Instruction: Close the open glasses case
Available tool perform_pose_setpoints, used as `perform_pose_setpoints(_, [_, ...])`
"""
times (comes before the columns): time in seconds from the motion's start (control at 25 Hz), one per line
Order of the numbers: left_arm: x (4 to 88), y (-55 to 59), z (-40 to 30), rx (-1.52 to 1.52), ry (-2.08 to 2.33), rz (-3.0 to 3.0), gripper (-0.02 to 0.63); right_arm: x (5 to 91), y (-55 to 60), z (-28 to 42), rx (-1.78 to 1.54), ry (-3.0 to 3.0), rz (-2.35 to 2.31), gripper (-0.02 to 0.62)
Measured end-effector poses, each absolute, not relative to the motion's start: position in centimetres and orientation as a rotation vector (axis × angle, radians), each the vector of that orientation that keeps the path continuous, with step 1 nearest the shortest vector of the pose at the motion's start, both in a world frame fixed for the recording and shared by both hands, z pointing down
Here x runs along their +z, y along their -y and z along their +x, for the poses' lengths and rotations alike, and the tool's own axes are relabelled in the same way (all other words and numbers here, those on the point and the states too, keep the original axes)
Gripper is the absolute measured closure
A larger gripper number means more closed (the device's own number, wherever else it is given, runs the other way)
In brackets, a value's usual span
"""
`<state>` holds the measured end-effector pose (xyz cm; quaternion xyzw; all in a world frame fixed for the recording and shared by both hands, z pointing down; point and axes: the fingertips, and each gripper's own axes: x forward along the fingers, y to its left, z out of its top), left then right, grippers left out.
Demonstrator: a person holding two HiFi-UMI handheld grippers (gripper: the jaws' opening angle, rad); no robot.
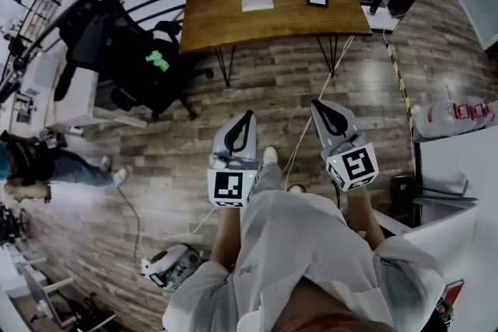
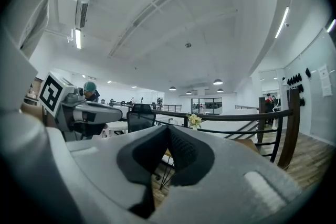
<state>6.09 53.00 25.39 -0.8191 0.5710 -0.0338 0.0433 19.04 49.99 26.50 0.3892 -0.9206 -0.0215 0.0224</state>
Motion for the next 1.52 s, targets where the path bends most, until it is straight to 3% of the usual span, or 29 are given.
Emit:
perform_pose_setpoints(0.84, [26.6,-36.4,-3.7,-0.144,-1.687,-2.577,0.588,27.0,-34.7,9.6,-0.038,2.756,1.289,0.592])
perform_pose_setpoints(1.52, [26.3,-29.7,-6.7,-0.077,-1.661,-2.584,0.588,26.9,-28.5,6.3,-0.079,2.732,1.314,0.592])
